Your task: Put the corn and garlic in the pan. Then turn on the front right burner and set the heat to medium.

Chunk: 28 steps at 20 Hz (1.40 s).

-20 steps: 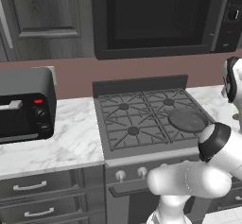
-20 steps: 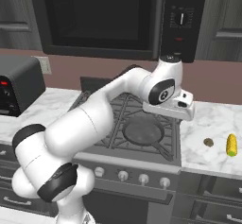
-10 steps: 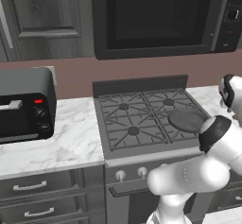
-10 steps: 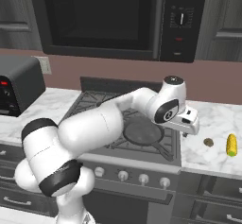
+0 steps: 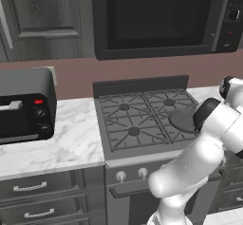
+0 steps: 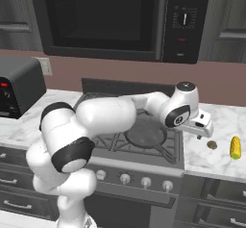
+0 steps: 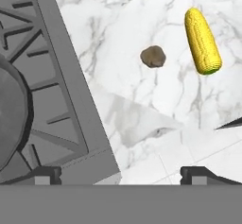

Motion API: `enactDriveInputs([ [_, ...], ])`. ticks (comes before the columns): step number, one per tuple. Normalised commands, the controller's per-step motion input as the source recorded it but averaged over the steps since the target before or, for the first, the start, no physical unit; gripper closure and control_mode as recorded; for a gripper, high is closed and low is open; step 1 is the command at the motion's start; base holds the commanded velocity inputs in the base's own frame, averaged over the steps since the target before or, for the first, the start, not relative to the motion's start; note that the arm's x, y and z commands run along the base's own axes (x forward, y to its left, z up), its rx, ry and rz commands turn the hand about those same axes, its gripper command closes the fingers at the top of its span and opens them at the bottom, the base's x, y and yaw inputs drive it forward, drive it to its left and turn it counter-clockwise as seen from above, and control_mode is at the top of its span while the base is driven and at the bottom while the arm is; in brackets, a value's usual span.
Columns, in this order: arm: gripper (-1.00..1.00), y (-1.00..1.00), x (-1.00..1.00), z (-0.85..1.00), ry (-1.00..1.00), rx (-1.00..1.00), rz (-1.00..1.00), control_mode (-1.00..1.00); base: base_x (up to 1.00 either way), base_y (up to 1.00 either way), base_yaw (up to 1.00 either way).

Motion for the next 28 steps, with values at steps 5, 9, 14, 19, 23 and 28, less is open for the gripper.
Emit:
enactDriveInputs([
  [5, -1.00, -0.48, 0.29, -0.04, 0.00, 0.00, -0.01, -1.00, 0.00, 0.00, 0.00],
  [9, -1.00, -0.30, 0.08, -0.30, 0.00, 0.03, -0.01, -1.00, 0.00, 0.00, 0.00],
  [14, -1.00, -0.12, 0.00, -0.28, 0.00, 0.03, -0.01, -1.00, 0.00, 0.00, 0.00],
  [19, -1.00, 0.00, 0.10, 0.00, 0.00, 0.00, 0.00, -1.00, 0.00, 0.00, 0.00],
  [23, -1.00, -0.04, 0.30, -0.14, 0.00, 0.00, 0.00, -1.00, 0.00, 0.00, 0.00],
  [28, -1.00, 0.00, 0.17, -0.37, 0.00, 0.00, 0.00, -1.00, 0.00, 0.00, 0.00],
])
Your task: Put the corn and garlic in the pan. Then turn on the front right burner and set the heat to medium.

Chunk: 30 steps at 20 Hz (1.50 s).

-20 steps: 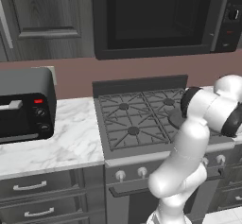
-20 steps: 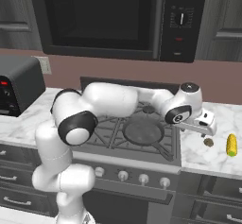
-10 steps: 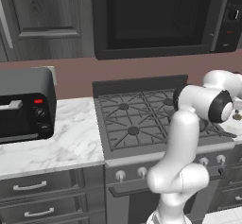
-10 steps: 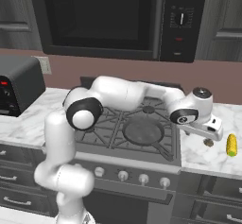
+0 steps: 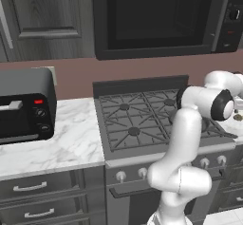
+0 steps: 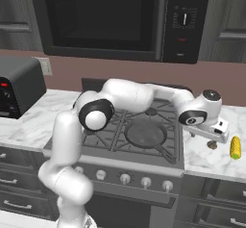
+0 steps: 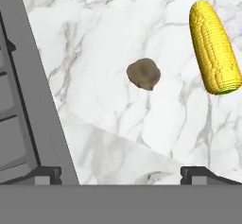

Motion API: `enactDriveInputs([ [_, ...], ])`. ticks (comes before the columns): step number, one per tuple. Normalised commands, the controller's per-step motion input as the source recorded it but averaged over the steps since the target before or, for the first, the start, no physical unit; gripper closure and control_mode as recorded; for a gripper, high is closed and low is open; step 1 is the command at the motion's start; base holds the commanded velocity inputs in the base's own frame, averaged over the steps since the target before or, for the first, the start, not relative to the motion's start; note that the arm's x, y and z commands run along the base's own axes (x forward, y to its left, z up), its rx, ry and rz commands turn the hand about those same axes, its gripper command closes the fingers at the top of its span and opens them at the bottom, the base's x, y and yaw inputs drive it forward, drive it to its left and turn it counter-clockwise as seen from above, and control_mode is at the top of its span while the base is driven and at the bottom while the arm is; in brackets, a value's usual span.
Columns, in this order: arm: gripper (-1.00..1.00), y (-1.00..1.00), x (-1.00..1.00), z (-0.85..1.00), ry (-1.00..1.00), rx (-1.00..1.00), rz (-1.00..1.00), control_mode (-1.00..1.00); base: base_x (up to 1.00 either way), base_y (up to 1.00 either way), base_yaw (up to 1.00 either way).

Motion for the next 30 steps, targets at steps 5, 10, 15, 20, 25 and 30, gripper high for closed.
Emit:
enactDriveInputs([
  [5, -1.00, 0.00, 0.27, -0.31, 0.00, 0.00, 0.00, -1.00, 0.00, 0.00, 0.00],
  [10, -1.00, -0.11, 0.45, -0.01, 0.00, 0.00, 0.00, -1.00, 0.00, 0.00, 0.00],
  [15, -1.00, -0.32, 0.36, 0.00, 0.00, 0.00, 0.00, -1.00, 0.00, 0.00, 0.00],
  [20, -1.00, -0.42, 0.26, -0.12, 0.03, 0.00, -0.03, -1.00, 0.00, 0.00, 0.00],
  [25, -1.00, -0.25, 0.09, -0.08, 0.04, 0.00, -0.03, -1.00, 0.00, 0.00, 0.00],
  [30, -1.00, 0.00, 0.00, -0.14, 0.02, 0.00, 0.00, -1.00, 0.00, 0.00, 0.00],
])
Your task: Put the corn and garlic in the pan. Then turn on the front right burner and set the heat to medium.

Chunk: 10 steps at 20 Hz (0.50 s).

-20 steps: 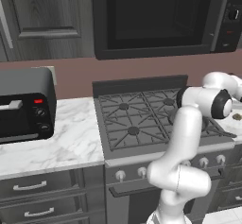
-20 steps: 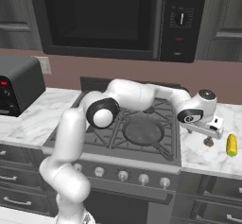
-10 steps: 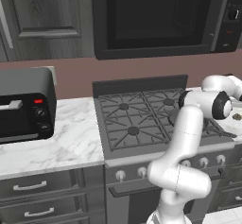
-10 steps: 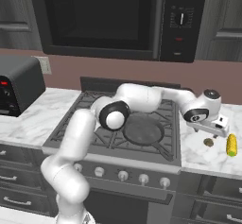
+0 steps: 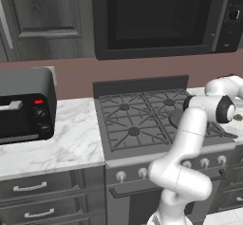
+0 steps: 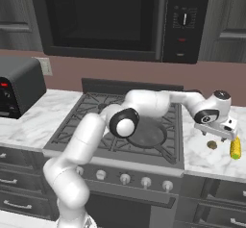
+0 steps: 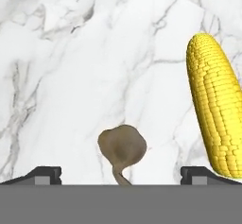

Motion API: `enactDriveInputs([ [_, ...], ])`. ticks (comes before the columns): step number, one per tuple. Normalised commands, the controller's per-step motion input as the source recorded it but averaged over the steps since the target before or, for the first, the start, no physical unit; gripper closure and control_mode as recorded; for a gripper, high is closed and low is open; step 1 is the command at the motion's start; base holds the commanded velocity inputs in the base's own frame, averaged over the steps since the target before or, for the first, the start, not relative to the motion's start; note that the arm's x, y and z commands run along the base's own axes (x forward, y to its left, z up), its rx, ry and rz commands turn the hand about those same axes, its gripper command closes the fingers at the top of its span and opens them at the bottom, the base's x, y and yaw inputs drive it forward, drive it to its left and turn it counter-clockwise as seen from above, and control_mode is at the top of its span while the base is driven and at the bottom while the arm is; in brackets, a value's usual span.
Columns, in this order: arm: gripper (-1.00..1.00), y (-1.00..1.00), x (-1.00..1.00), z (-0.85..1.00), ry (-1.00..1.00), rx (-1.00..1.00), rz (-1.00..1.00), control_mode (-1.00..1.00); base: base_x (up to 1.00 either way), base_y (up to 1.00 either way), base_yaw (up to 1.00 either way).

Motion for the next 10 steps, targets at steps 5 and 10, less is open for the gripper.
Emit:
enactDriveInputs([
  [5, -1.00, 0.01, 0.00, -0.24, 0.01, 0.01, 0.00, -1.00, 0.00, 0.00, 0.00],
  [10, -1.00, 0.00, 0.01, -0.29, 0.02, 0.00, 0.00, -1.00, 0.00, 0.00, 0.00],
])
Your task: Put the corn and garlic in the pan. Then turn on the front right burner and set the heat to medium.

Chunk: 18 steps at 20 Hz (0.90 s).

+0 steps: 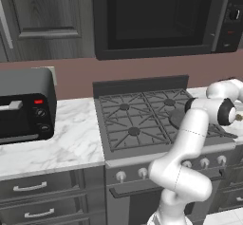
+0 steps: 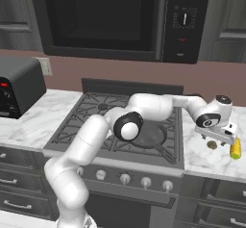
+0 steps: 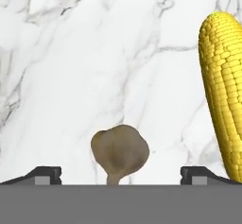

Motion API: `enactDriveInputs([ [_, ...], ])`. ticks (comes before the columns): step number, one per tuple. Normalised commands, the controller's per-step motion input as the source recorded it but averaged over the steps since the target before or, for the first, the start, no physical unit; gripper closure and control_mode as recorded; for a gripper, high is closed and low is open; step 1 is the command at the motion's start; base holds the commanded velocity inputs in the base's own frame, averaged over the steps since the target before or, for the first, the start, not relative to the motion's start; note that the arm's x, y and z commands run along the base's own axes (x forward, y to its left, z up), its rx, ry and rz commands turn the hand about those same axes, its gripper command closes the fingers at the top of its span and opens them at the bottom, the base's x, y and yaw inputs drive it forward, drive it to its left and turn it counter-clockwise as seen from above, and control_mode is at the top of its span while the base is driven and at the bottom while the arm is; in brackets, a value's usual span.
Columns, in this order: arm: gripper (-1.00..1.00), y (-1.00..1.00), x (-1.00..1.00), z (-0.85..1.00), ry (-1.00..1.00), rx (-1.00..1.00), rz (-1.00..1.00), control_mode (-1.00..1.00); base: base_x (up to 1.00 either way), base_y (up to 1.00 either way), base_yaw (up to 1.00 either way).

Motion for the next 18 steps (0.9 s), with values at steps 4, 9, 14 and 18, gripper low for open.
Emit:
enactDriveInputs([
  [4, -1.00, 0.01, 0.02, -0.25, 0.00, 0.01, 0.00, -1.00, 0.00, 0.00, 0.00],
  [9, -1.00, 0.03, 0.01, -0.17, 0.00, 0.00, 0.00, -1.00, 0.00, 0.00, 0.00],
  [14, -1.00, 0.04, 0.00, -0.15, 0.00, 0.00, 0.00, -1.00, 0.00, 0.00, 0.00],
  [18, -1.00, 0.00, 0.00, -0.10, 0.00, 0.00, 0.00, -1.00, 0.00, 0.00, 0.00],
])
